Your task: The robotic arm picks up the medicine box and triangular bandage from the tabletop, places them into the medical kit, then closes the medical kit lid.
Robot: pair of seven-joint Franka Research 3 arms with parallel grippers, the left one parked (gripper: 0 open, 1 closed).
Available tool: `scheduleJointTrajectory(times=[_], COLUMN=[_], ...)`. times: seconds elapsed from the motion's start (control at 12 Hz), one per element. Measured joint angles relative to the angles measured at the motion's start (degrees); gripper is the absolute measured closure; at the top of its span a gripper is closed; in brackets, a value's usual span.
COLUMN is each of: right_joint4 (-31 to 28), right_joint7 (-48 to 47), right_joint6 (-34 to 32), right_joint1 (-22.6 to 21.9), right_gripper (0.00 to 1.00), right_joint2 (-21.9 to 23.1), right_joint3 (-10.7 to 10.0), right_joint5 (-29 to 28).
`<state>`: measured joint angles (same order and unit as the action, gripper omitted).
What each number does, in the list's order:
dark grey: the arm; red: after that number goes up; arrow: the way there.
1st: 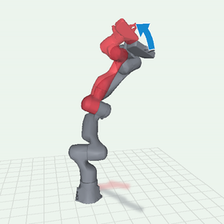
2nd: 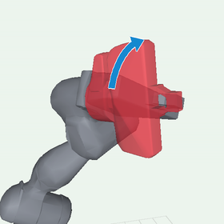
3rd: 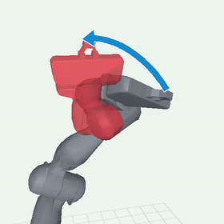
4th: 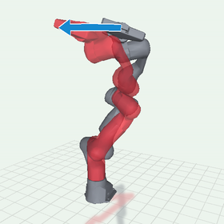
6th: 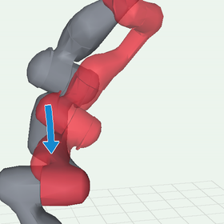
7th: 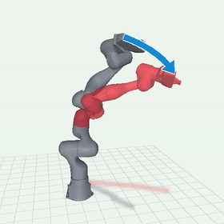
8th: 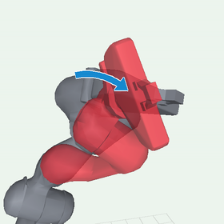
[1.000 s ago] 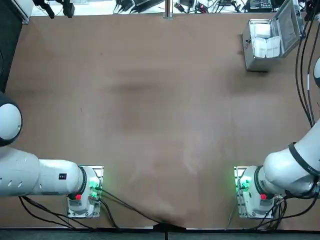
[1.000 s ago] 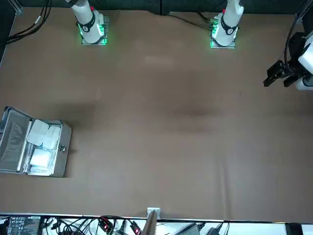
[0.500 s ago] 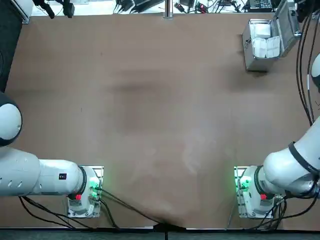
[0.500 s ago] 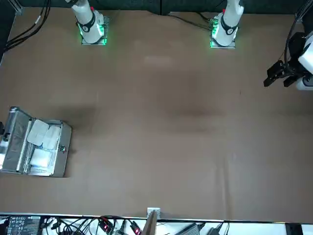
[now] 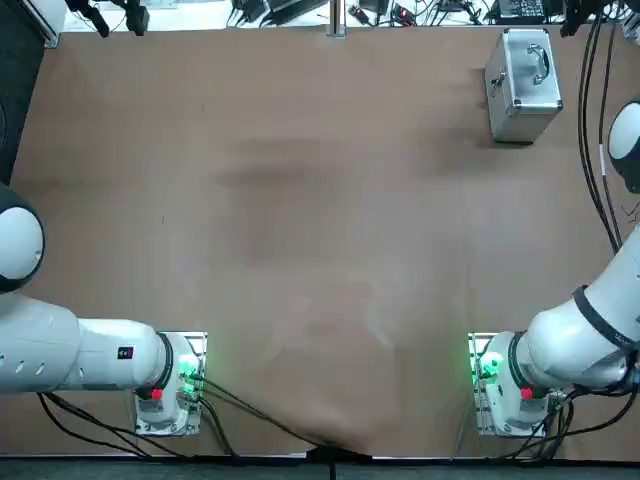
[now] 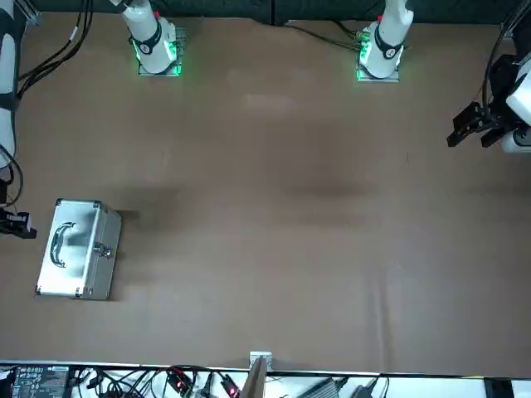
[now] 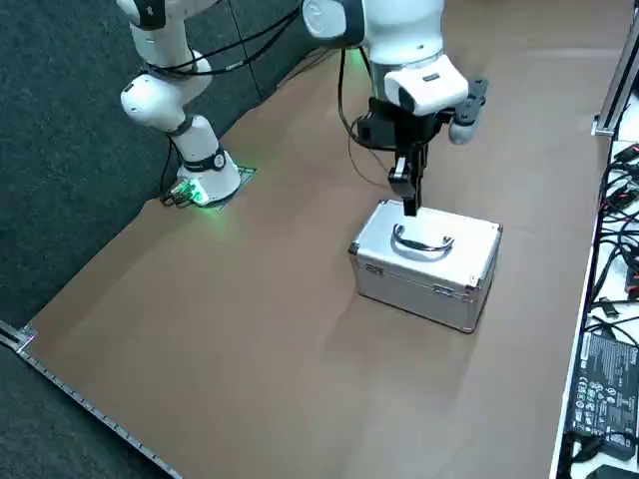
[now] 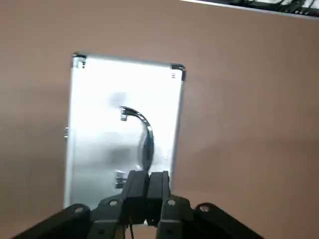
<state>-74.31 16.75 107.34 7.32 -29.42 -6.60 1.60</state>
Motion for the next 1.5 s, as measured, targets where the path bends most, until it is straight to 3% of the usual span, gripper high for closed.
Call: scheduleJointTrajectory(times=[0.33,1.0,1.08,1.5], right_joint4=[0.2,0.3,0.3,0.1], right_joint7=[0.0,-5.9,-6.8,-15.1], right_joint6=[-4.4,-14.0,-14.9,-24.3], right_joint1=[-2.3,-8.6,-9.4,-13.4], right_gripper=[0.96,0.06,0.00,0.00], right_joint2=[2.1,8.2,9.1,14.7], right_joint3=[0.1,0.6,0.6,0.6], right_joint5=[-0.4,-2.1,-2.1,-2.1])
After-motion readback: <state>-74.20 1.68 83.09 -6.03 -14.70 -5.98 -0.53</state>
